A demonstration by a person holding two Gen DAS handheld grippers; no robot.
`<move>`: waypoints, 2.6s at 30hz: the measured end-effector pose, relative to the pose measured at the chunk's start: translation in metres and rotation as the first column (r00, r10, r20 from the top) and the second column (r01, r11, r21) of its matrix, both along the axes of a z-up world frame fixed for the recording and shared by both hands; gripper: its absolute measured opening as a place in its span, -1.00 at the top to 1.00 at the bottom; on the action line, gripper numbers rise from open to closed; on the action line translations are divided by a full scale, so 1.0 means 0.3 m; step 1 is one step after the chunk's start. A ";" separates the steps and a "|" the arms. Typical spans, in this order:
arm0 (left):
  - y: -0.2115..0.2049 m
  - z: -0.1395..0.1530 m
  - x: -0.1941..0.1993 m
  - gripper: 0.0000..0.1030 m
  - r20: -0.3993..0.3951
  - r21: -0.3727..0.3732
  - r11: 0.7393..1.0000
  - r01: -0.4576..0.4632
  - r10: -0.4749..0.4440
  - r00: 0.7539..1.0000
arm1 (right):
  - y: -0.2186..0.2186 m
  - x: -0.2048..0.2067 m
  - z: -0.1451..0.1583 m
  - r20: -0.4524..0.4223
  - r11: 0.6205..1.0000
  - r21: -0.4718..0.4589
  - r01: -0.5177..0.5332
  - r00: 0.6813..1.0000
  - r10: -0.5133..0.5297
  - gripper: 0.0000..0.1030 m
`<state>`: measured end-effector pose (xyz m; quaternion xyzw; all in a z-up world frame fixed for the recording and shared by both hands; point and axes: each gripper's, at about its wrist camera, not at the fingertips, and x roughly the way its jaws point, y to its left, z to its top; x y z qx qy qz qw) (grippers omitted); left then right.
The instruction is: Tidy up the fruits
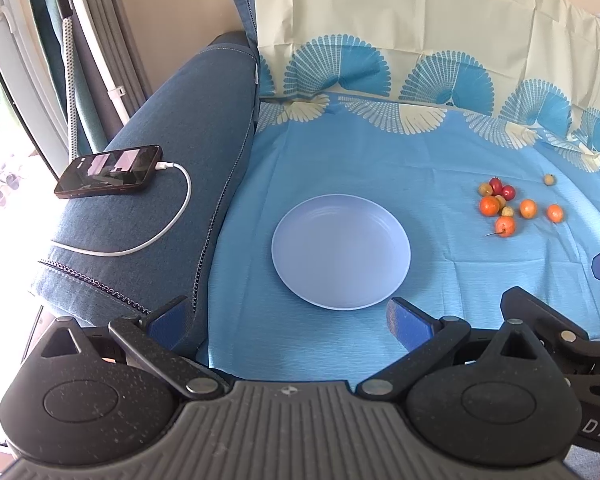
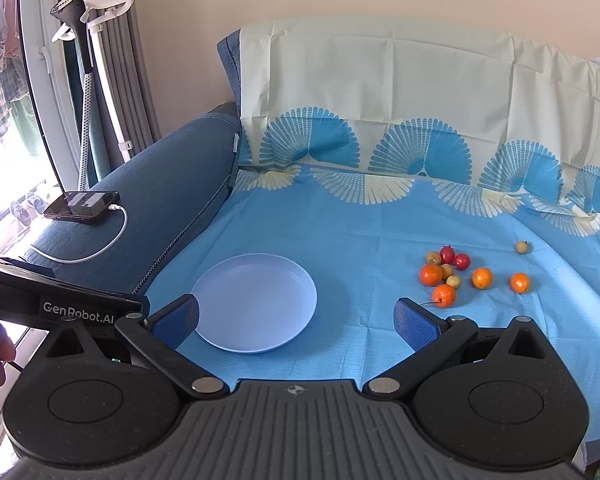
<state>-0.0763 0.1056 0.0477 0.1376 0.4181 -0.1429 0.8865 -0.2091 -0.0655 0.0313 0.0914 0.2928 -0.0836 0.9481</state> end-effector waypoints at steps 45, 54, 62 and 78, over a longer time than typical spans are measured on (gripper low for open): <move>-1.327 -0.784 0.615 -1.00 -0.350 0.047 0.893 0.448 -0.406 0.844 | -1.178 0.468 -0.865 -0.144 0.806 -0.060 0.588 0.794 -0.590 -0.99; -1.372 -0.764 0.588 -0.48 -0.333 0.108 0.891 0.441 -0.386 0.860 | -1.186 0.468 -0.862 -0.127 0.815 -0.083 0.573 0.806 -0.579 -0.94; -1.324 -0.658 0.542 0.21 -0.254 0.073 0.889 0.452 -0.422 0.870 | -1.165 0.432 -0.814 -0.090 0.822 -0.082 0.564 0.817 -0.570 0.26; -0.607 -0.158 0.204 0.21 -0.160 0.082 0.969 0.233 -0.218 0.963 | -0.764 0.017 -0.372 0.057 0.916 0.098 0.388 0.917 -0.395 0.26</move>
